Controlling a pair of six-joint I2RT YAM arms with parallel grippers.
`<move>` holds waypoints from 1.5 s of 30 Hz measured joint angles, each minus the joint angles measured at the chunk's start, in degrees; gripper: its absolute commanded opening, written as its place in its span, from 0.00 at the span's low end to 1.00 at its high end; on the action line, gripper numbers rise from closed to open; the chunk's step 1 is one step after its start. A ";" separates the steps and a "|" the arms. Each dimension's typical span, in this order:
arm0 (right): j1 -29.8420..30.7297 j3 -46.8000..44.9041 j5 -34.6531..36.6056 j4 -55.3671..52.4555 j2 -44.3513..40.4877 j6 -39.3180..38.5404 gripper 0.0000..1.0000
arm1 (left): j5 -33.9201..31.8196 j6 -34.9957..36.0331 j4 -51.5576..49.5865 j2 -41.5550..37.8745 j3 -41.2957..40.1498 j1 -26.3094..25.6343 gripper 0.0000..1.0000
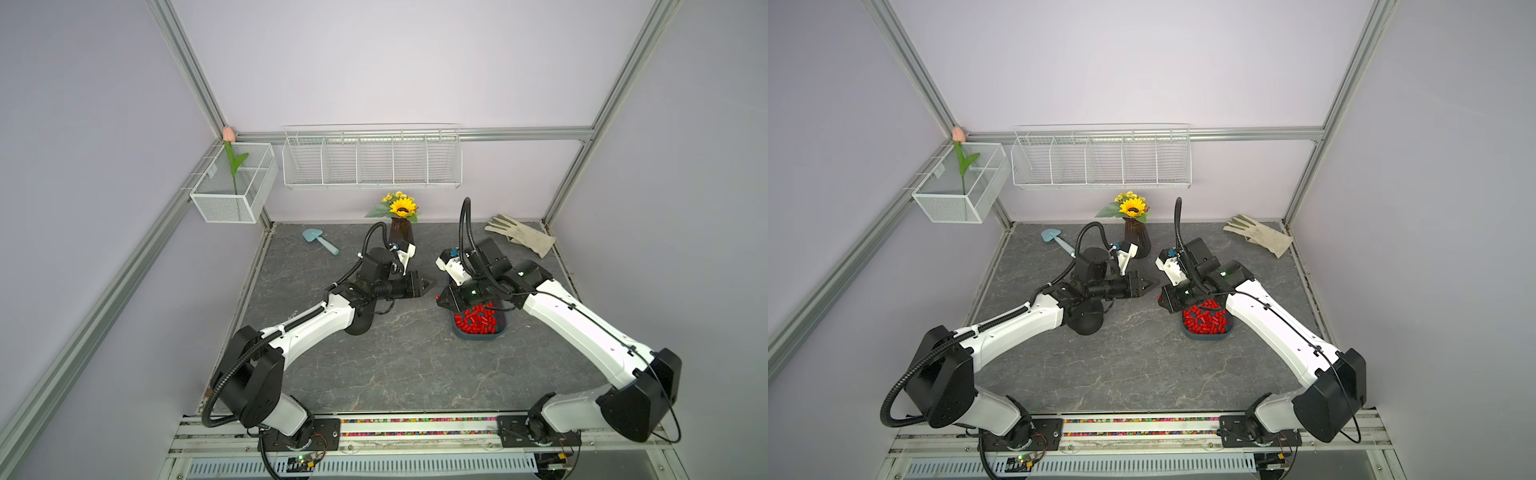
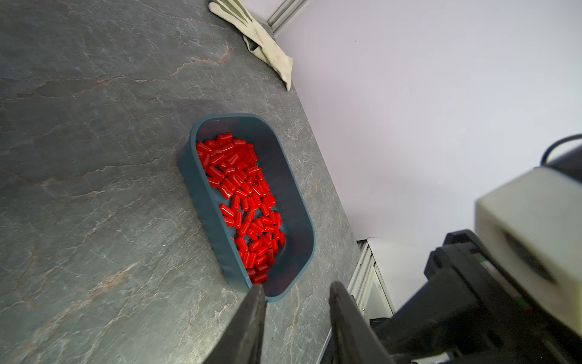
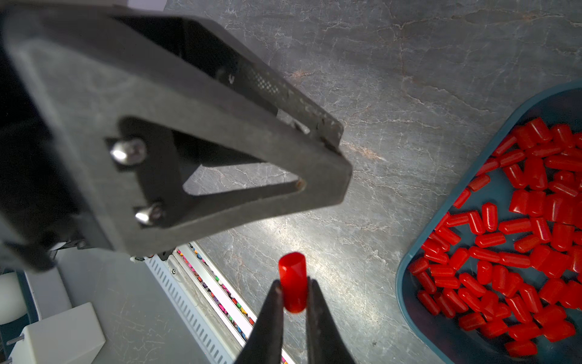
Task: Cover the protruding screws with screw protection sleeves
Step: Adjust the screw protection sleeve.
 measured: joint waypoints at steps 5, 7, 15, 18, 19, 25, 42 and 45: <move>0.00 0.37 0.11 0.02 0.09 -0.26 0.17 | 0.00 -0.15 0.07 -1.11 -0.33 -0.72 0.37; 0.00 0.52 0.24 0.04 0.20 -0.33 0.17 | -0.02 -0.20 0.07 -1.53 -0.61 -1.01 0.37; 0.00 1.22 0.90 0.20 0.35 -0.35 0.17 | -0.13 -0.44 0.04 -2.21 -1.92 -1.73 0.37; -0.02 1.27 0.94 0.20 0.35 -0.33 0.17 | -0.26 -0.55 0.07 -2.32 -2.36 -1.75 0.36; -0.02 1.27 0.94 0.20 0.37 -0.33 0.17 | -0.33 -0.59 0.07 -2.36 -2.45 -1.75 0.36; -0.04 1.33 1.09 0.24 0.42 -0.35 0.17 | -0.50 -0.59 0.07 -2.75 -2.58 -1.75 0.36; -0.22 1.44 1.09 0.15 0.42 -0.35 0.15 | -1.14 -0.98 0.55 -2.86 -3.23 -1.99 0.35; -0.28 1.44 1.09 0.02 0.42 -0.35 0.13 | -1.29 -1.05 0.79 -2.86 -3.32 -2.08 0.35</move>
